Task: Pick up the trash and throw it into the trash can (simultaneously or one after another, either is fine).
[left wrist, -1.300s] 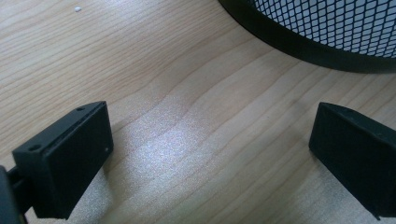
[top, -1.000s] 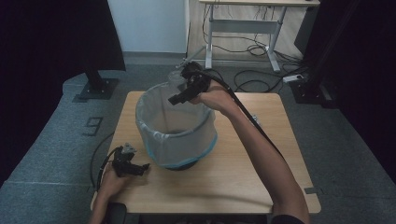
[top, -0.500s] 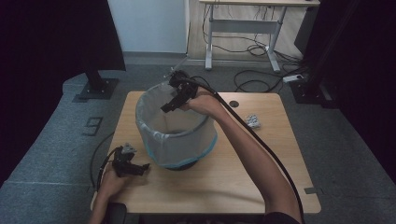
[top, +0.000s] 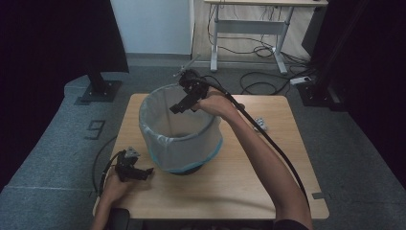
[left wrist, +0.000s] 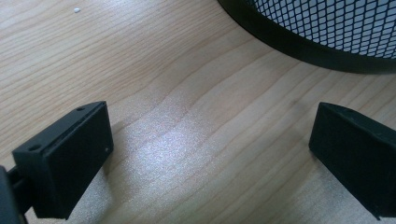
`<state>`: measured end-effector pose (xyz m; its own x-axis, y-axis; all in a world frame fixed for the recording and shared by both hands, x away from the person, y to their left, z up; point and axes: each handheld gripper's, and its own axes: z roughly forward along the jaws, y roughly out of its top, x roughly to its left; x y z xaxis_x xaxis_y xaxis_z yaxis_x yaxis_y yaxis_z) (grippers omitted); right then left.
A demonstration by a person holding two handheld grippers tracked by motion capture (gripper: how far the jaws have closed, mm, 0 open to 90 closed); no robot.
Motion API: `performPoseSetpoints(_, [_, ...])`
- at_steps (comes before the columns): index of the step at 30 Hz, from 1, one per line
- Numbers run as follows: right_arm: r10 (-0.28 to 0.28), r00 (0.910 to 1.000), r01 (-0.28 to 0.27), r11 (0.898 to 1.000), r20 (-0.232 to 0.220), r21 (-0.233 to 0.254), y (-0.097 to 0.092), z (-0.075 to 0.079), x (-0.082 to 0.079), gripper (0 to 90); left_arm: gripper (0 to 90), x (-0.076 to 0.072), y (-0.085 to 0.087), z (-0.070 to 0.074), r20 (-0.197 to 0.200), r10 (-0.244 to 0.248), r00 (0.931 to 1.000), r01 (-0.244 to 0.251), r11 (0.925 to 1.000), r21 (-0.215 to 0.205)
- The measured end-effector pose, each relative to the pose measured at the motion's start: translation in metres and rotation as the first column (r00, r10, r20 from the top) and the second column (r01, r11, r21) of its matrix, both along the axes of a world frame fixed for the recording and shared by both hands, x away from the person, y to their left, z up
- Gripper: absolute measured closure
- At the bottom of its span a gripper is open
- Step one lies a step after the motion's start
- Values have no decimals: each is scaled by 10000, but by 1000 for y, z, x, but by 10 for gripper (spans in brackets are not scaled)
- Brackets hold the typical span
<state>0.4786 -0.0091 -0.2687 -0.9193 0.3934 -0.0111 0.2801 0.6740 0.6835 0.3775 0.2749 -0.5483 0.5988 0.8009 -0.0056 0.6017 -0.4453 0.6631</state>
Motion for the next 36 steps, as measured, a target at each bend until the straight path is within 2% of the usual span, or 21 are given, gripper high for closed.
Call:
performPoseSetpoints(8, [-309, 9994, 309, 9995, 153, -33, -15, 7, 1, 7, 0, 0, 0, 0, 0, 2, 10000, -2, 10000, -3])
performPoseSetpoints(17, [-907, 9950, 906, 9959, 418, 58, -38, 11, 4, 0, 0, 0, 0, 0, -1, 0, 10000, 0, 10000, 1])
performPoseSetpoints(27, [-1771, 9810, 1776, 9841, 796, 4, -71, 12, 10, 0, 0, 0, 0, 0, 1, 2, 10000, -2, 10000, 0])
performPoseSetpoints(36, [-2482, 9644, 2480, 9687, 908, 135, -99, 10, 14, 2, 0, 0, 0, 0, -1, 2, 10000, -2, 10000, 1])
